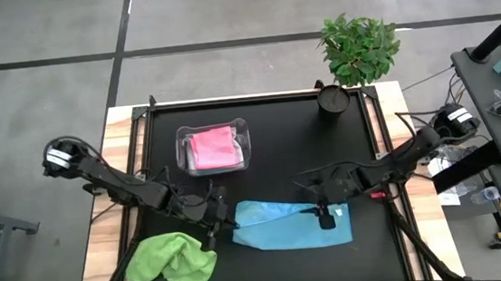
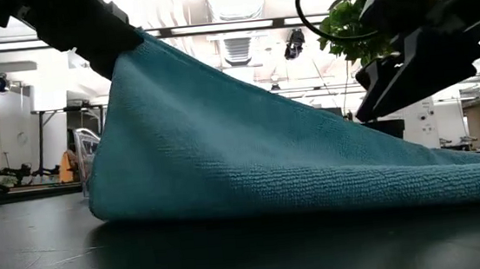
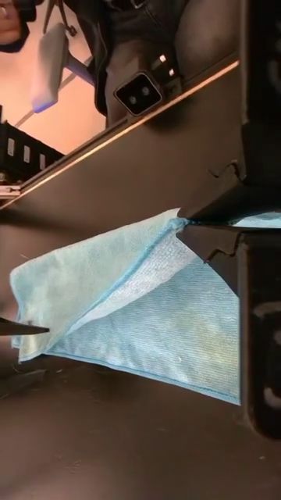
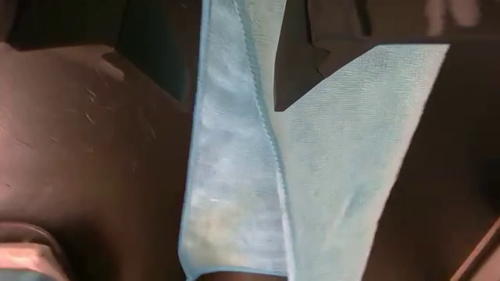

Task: Fold microfiber towels
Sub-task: Fold the blue microfiber cloth

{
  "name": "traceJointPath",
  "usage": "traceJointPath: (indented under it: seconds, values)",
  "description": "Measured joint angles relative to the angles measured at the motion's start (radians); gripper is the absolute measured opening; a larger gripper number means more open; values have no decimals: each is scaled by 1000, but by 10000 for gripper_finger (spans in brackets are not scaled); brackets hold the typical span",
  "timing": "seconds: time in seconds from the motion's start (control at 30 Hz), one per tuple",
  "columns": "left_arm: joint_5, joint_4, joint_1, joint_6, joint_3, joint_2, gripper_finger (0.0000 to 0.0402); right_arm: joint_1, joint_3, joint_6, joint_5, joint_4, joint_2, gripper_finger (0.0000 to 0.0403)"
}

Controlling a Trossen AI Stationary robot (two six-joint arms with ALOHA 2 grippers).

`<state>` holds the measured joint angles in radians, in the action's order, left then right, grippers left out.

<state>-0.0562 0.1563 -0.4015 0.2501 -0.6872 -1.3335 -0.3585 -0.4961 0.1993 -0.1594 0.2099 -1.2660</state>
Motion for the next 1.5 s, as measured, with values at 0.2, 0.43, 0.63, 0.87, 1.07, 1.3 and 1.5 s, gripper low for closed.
traceJointPath:
  seconds: [0.2, 0.43, 0.63, 0.87, 1.07, 1.3, 1.5]
  values:
    - [1, 1, 0, 1, 0, 42, 0, 9, -13, -30, 66, 75, -70, 165]
    - [1, 2, 0, 4, 1, 75, 0, 8, -70, -9, 231, 61, -196, 153]
    - [24, -9, -4, 6, 2, 73, 0, 8, -106, 60, 297, -152, -177, 131]
    - [27, -18, -8, 7, 7, 73, 0, 3, -121, 131, 302, -401, -72, 101]
    - [28, -17, -8, 7, 7, 72, 0, 1, -121, 164, 302, -529, 18, 74]
    - [28, -16, -7, 7, 7, 72, 0, 1, -118, 164, 298, -574, 27, 45]
    - [28, -16, -7, 7, 7, 72, 0, 1, -112, 157, 287, -577, -15, 43]
